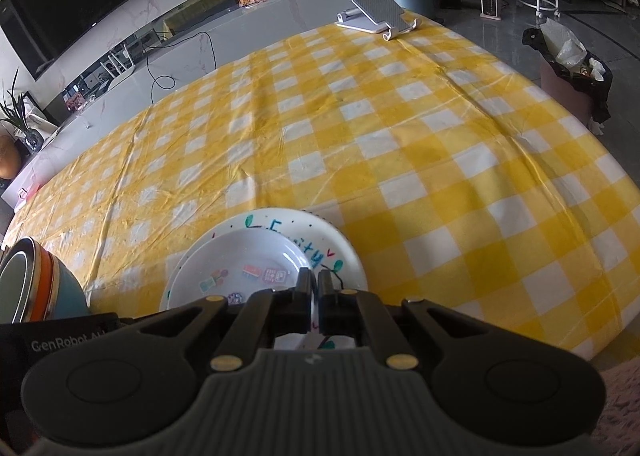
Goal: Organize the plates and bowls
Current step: 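Carry the sticker bowl with both grippers and lower it onto the Fruity plate, then open both grippers to release the sticker bowl on the plate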
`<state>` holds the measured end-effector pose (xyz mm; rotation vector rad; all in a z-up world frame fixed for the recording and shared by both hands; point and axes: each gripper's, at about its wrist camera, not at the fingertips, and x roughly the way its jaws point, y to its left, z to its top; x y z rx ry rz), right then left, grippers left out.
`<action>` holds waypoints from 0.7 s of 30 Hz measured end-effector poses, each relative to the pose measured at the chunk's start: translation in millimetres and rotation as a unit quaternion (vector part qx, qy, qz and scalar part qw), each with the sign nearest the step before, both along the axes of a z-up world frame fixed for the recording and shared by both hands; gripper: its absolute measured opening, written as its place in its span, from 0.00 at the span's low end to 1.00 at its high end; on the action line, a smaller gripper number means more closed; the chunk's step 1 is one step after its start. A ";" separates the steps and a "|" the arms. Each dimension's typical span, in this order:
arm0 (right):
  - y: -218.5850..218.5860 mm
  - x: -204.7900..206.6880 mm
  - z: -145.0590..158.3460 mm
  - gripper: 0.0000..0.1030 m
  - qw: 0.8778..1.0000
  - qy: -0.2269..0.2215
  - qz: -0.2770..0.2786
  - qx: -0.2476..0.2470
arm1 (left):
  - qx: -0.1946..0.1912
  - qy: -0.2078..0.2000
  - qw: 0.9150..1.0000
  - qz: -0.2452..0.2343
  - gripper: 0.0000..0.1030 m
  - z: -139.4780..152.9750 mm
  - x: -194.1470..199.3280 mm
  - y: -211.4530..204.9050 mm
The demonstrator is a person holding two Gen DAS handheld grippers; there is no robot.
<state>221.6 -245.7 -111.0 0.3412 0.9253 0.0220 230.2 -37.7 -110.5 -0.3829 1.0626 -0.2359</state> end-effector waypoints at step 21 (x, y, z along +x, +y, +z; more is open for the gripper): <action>-4.6 -14.9 15.2 0.48 0.998 -0.057 -0.016 -0.005 | 0.046 -0.081 0.995 -0.032 0.48 44.1 -22.3 -1.3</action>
